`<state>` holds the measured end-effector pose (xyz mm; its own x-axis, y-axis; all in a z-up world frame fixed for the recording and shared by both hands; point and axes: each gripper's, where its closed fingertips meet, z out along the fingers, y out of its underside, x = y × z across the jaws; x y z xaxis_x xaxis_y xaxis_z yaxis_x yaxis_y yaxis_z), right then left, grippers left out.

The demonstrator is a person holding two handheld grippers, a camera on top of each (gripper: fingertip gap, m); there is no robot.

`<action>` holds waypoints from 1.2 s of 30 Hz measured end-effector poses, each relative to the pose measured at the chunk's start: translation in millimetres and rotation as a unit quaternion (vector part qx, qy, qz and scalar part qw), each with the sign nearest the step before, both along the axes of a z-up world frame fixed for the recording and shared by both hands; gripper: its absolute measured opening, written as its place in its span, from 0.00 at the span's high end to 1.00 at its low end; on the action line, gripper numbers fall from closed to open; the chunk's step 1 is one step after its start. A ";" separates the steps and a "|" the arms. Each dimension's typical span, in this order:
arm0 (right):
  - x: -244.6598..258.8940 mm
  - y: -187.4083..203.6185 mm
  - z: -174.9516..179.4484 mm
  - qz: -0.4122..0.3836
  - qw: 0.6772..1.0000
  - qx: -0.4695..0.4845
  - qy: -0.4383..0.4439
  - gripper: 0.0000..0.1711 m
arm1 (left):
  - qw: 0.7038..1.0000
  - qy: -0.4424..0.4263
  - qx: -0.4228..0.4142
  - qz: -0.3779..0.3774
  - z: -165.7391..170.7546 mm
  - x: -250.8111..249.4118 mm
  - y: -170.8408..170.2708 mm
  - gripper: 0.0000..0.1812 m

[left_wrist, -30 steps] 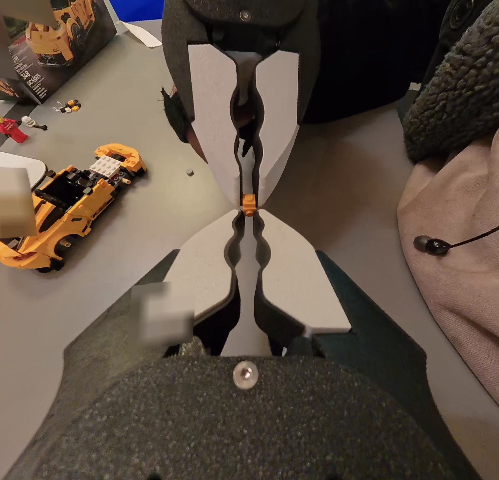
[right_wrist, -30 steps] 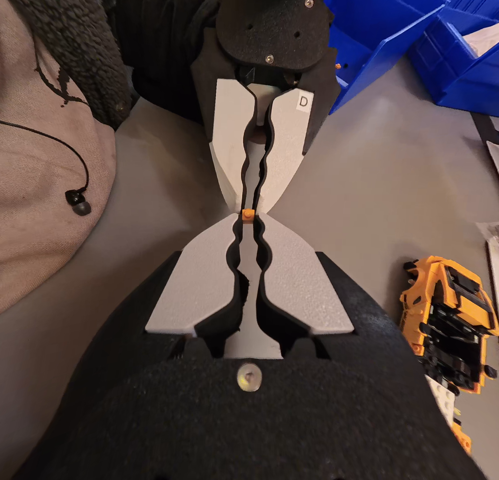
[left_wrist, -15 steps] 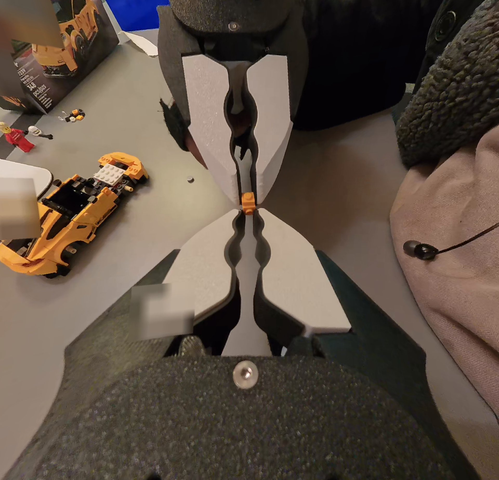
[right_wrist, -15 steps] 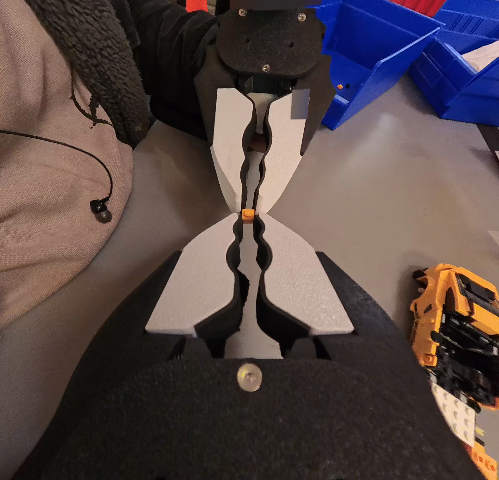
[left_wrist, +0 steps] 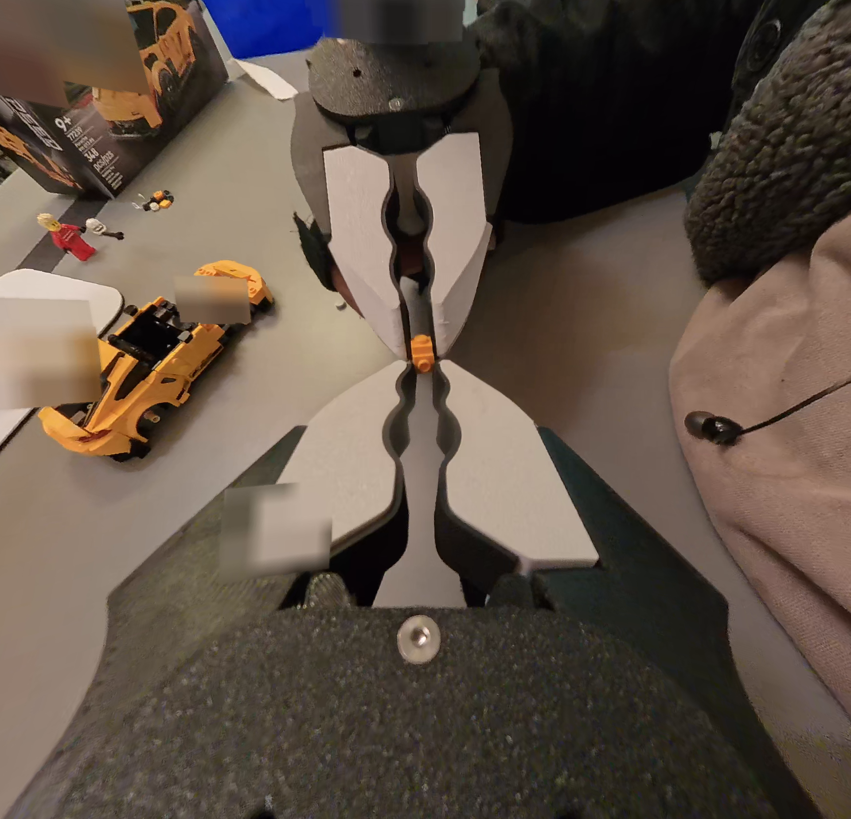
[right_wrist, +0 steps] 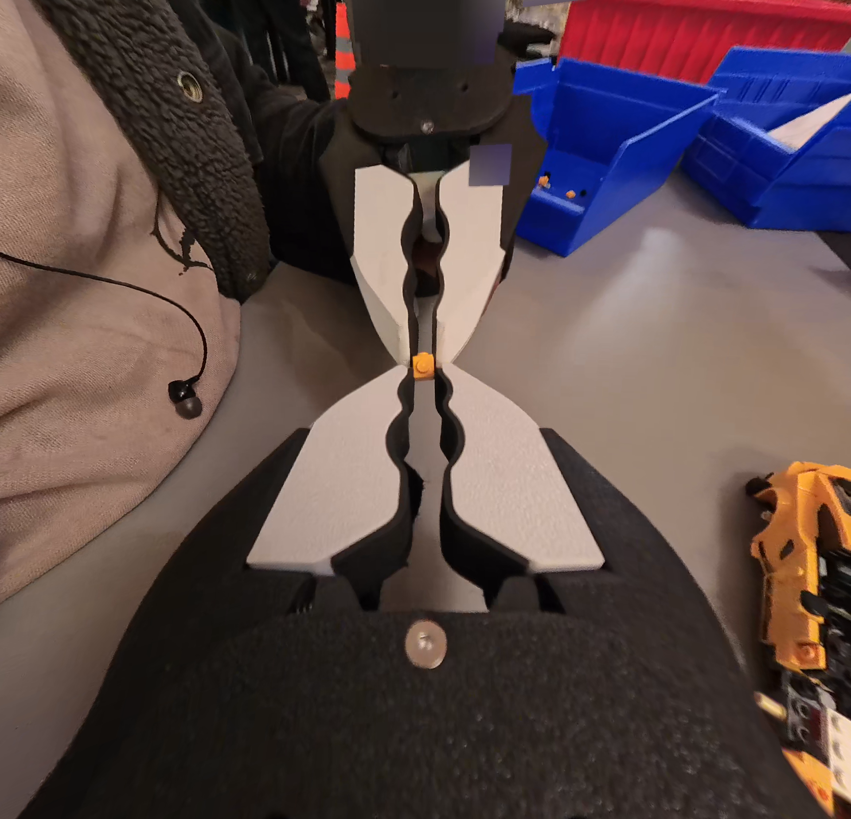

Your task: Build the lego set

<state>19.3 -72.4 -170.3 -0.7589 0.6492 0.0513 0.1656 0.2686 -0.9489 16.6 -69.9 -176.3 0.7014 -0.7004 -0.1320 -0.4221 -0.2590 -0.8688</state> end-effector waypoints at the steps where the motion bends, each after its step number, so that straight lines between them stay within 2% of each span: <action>1: 0.3 0.2 -2.4 -0.001 1.000 0.009 -0.008 0.95 | 1.000 0.005 -0.002 -0.001 -1.6 -0.3 -0.6 0.96; 9: 0.2 -2.9 -17.4 -0.010 0.994 0.098 -0.036 0.95 | 0.998 0.060 -0.028 -0.005 -21.2 -2.3 -2.9 0.96; 15: -3.4 -2.5 -28.7 -0.026 0.986 0.164 -0.030 0.96 | 0.997 0.057 -0.061 -0.003 -34.8 -5.8 -3.3 0.96; 27: 3.5 -7.0 -18.5 0.003 0.995 0.096 -0.022 0.96 | 0.997 0.012 -0.074 -0.030 -30.7 1.9 -7.1 0.97; 28: 5.4 -8.7 -9.9 0.010 0.997 0.069 -0.014 0.96 | 0.995 0.034 -0.088 -0.026 -38.6 -3.1 -8.4 0.97; 29: 8.3 -6.3 21.4 0.013 1.000 -0.007 0.013 0.96 | 0.986 0.109 -0.128 -0.007 -64.4 -21.7 -12.3 0.97; 30: 11.7 4.6 43.1 0.007 0.999 -0.028 0.030 0.96 | 0.985 0.109 -0.134 -0.005 -73.7 -26.9 -14.8 0.97; 31: 10.9 17.1 39.3 -0.020 0.999 0.033 0.037 0.96 | 0.994 0.053 -0.100 0.002 -52.8 -20.8 -8.9 0.97; 32: 10.1 22.9 30.8 -0.038 0.997 0.065 0.036 0.96 | 0.998 0.034 -0.055 0.014 -30.4 -20.4 -0.9 0.97; 33: 11.5 21.9 25.0 -0.037 0.998 0.050 0.025 0.96 | 0.998 0.030 -0.049 0.018 -22.1 -21.4 2.9 0.97; 36: 9.2 25.7 4.8 -0.036 0.997 0.069 -0.017 0.96 | 0.996 0.032 -0.077 0.016 -33.9 -22.2 0.0 0.97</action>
<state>28.5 -46.7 -165.6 -0.7128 0.6912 0.1190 0.2204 0.3819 -0.8975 -5.6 -69.8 -210.2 0.7179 -0.6926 -0.0697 -0.4649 -0.4025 -0.7886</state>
